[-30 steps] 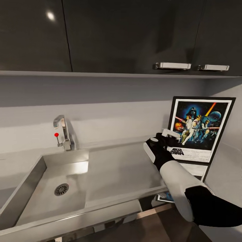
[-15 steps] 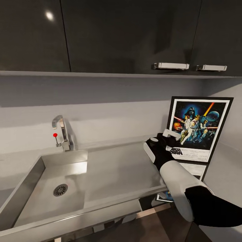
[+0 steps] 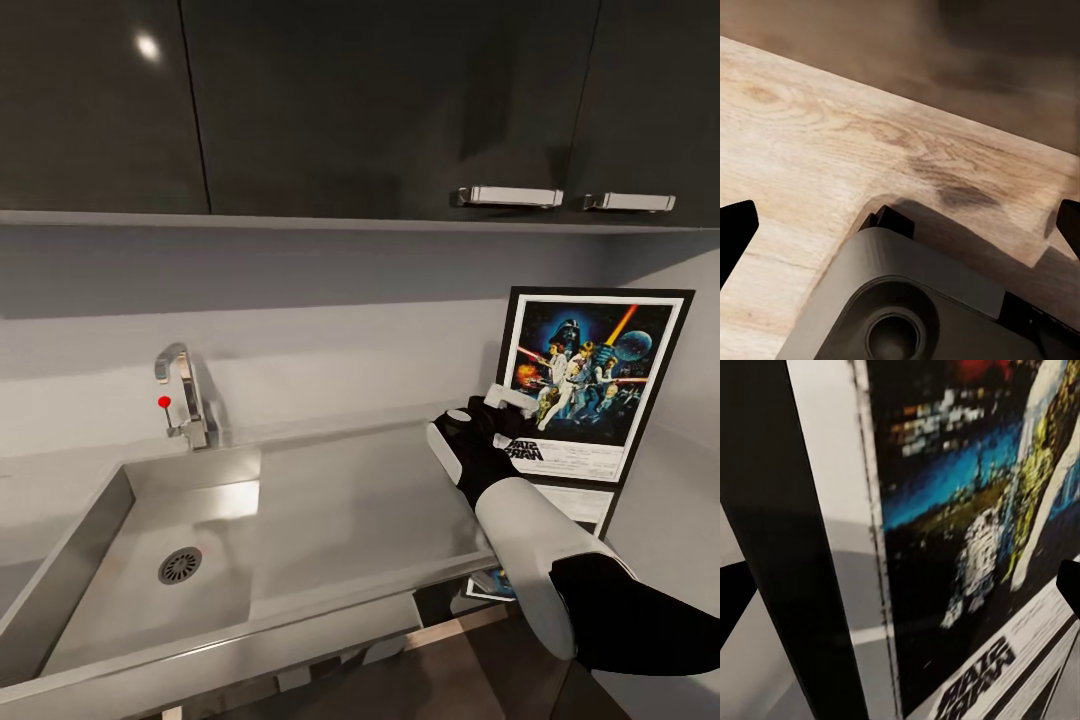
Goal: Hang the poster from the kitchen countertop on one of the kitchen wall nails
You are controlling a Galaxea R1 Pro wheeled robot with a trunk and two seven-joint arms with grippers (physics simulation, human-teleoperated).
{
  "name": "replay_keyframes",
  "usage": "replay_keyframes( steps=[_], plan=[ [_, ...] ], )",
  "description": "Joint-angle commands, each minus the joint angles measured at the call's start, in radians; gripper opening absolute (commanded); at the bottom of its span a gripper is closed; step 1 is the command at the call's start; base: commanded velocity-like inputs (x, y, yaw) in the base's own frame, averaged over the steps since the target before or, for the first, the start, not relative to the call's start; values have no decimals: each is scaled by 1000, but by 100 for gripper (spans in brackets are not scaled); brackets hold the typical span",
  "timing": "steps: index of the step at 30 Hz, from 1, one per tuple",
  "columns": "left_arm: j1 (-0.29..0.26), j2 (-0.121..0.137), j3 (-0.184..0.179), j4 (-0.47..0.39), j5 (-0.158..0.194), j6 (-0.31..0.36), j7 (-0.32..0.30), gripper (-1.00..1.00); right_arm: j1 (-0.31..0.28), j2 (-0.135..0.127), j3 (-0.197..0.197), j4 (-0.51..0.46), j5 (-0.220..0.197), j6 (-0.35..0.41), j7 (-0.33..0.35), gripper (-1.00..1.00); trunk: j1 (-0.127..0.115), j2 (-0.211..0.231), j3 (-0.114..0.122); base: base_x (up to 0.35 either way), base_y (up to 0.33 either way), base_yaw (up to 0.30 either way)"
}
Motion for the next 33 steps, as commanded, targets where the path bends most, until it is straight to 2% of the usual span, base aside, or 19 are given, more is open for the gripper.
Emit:
replay_keyframes(
  steps=[1, 33],
  plan=[
    [0, 0, 7, 0, 0, -1, -8, 100, -1, -1, 8, -1, -9, 6, -7, 100, 0, -1, -1, 0, 0, 0],
    [0, -1, 7, 1, 0, -1, -8, 100, -1, -1, 8, -1, -9, 6, -7, 100, 0, -1, -1, 0, 17, 0]
  ],
)
